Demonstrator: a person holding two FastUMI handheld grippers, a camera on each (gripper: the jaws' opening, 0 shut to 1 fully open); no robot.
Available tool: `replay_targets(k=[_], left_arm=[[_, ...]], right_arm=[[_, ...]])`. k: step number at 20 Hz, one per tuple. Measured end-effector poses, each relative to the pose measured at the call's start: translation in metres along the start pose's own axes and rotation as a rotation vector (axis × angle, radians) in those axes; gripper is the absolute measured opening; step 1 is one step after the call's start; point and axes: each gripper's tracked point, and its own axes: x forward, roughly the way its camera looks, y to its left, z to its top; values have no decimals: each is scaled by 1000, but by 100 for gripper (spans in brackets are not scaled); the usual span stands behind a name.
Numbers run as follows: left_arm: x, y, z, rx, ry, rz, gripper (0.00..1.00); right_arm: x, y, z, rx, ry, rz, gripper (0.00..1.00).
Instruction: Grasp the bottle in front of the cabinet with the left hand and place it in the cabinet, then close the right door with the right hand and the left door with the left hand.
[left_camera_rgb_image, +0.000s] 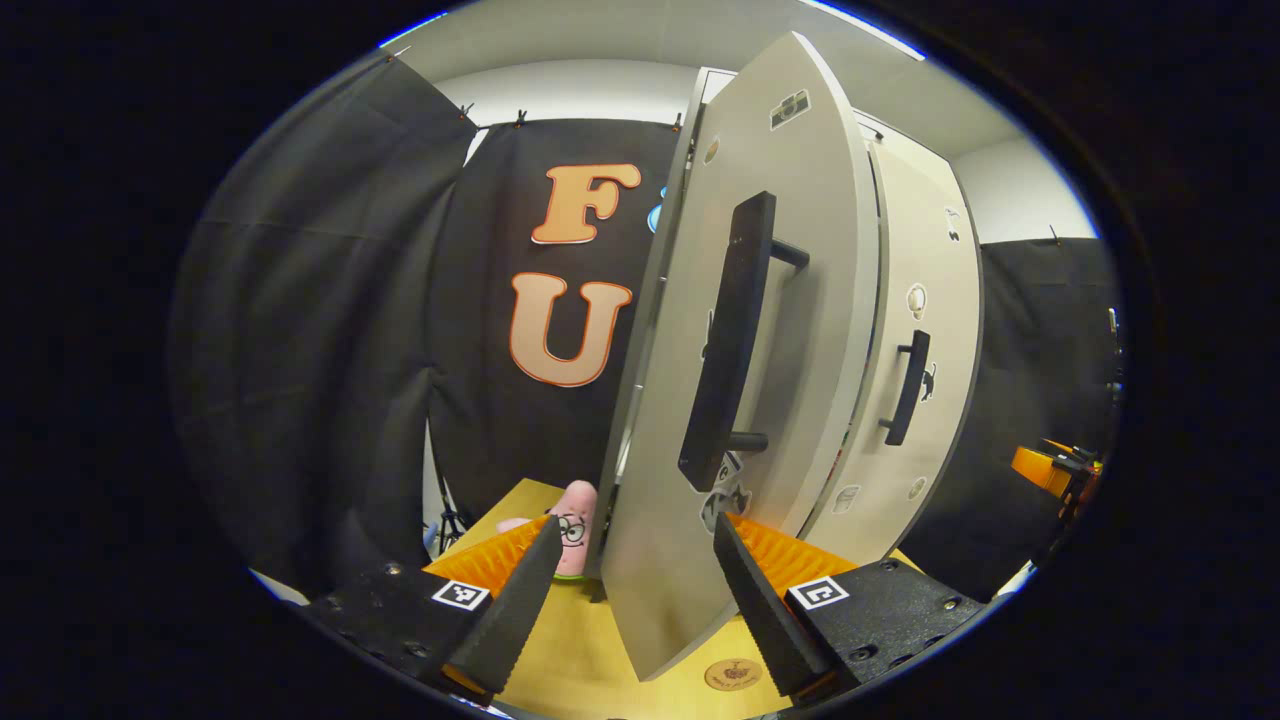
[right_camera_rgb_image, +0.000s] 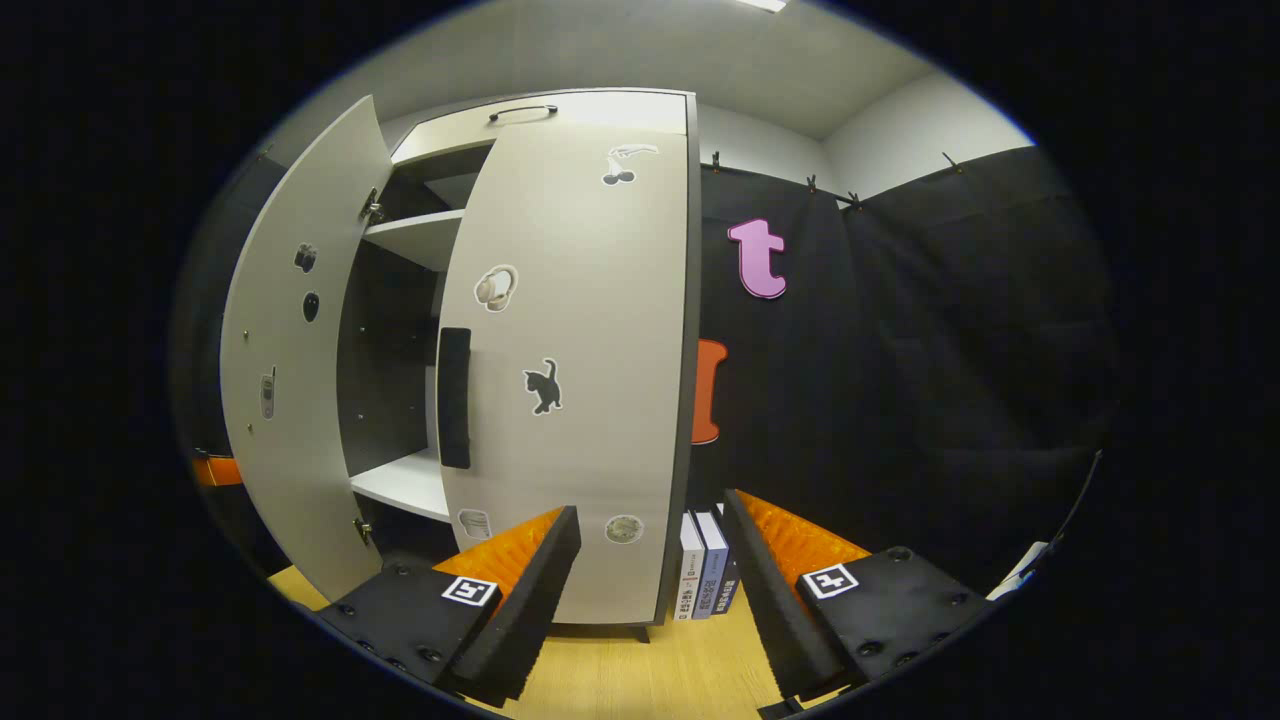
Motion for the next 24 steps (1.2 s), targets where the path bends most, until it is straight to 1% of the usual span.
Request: replay_targets(k=[2, 6, 10, 14, 17, 24], left_arm=[[10, -17, -3, -10, 11, -36, 94], [35, -45, -15, 5, 41, -79, 94], [77, -70, -24, -14, 55, -125, 94], [115, -84, -32, -20, 71, -135, 94], [128, -92, -31, 11, 65, -131, 94], [145, -100, -31, 39, 61, -128, 94]], right_arm=[[-9, -17, 3, 3, -9, -21, 95], [-24, -50, 10, 4, -33, -63, 95], [-36, -83, 17, 3, -55, -117, 95], [-40, -108, 13, 5, -51, -159, 94], [-41, -122, 6, 7, -40, -181, 95], [-29, -133, -4, 19, -28, -180, 95]])
